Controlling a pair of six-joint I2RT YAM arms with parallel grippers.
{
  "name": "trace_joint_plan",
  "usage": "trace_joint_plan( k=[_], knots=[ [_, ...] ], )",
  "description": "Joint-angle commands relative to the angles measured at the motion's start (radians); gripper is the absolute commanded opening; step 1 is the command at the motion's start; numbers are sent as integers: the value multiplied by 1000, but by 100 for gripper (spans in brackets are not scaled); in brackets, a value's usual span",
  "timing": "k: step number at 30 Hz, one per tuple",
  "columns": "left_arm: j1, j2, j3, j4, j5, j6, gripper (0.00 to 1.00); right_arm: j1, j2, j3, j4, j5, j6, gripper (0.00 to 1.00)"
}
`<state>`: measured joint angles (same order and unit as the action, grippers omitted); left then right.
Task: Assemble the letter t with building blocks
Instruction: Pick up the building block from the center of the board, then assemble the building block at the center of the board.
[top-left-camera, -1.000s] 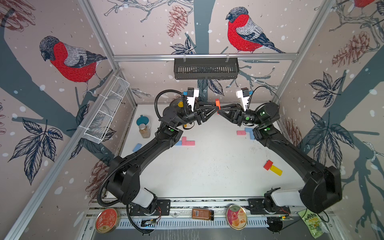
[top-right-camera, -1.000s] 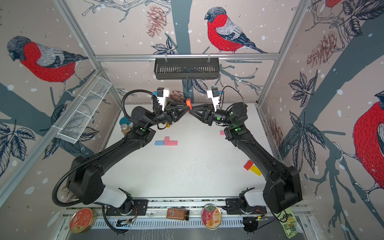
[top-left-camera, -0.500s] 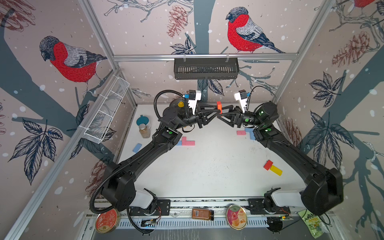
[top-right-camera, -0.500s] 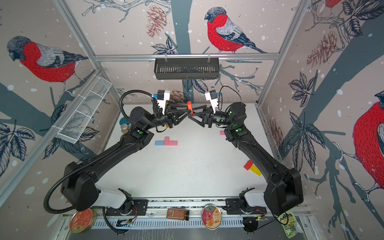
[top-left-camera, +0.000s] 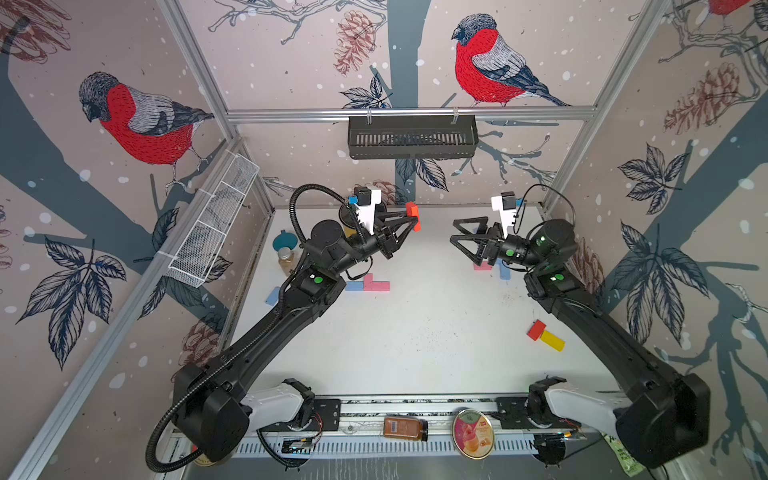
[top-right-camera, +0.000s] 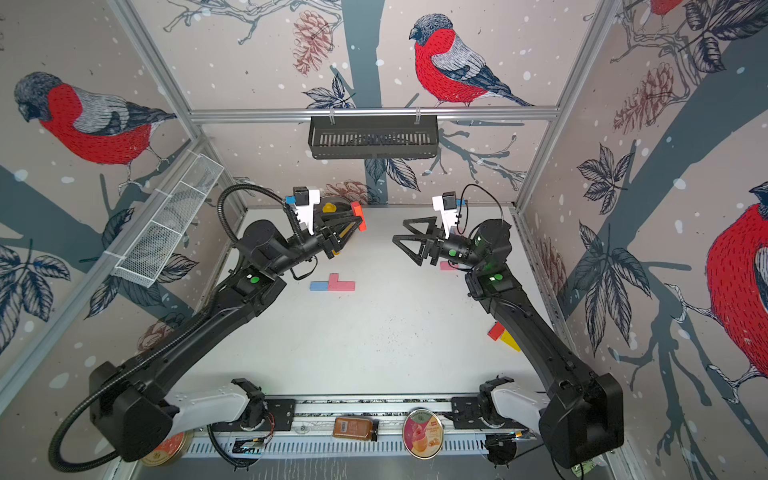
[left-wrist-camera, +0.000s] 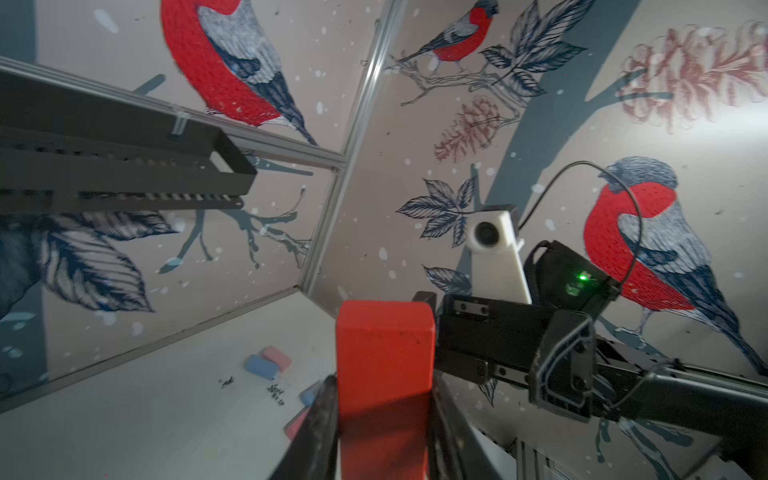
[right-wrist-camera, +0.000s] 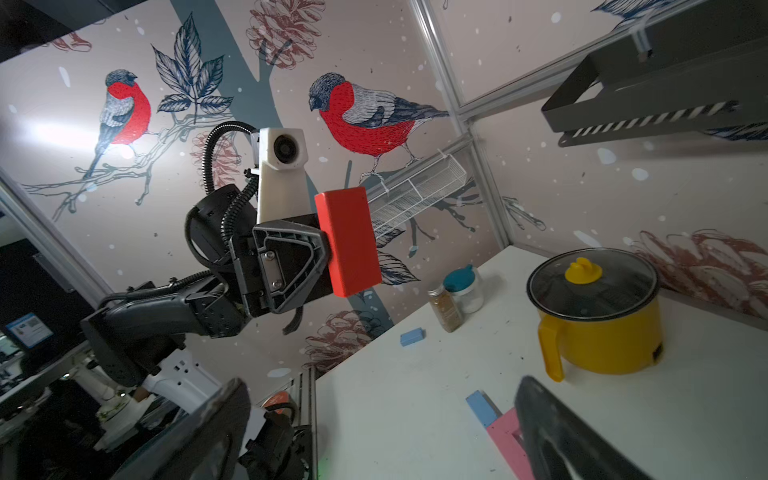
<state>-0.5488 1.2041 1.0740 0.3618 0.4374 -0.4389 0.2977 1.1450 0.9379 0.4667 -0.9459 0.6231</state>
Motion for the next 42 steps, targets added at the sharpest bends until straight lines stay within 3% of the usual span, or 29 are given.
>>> trace_joint_plan(
  k=[1, 6, 11, 24, 42],
  knots=[
    [0, -35, 6, -318, -238, 61, 0, -31, -39, -22, -150, 143, -95, 100],
    [-8, -74, -46, -618, -461, 5, 0, -39, -86, -45, -312, 283, -161, 100],
    [-22, -61, -103, -773, -548, -24, 0, -27, -121, -39, -444, 414, -237, 100],
    [-27, 285, -36, -990, -548, -67, 0, 20, -147, -40, -520, 481, -299, 100],
    [11, 443, -71, -932, -535, -42, 0, 33, -185, -57, -552, 522, -348, 100]
  ],
)
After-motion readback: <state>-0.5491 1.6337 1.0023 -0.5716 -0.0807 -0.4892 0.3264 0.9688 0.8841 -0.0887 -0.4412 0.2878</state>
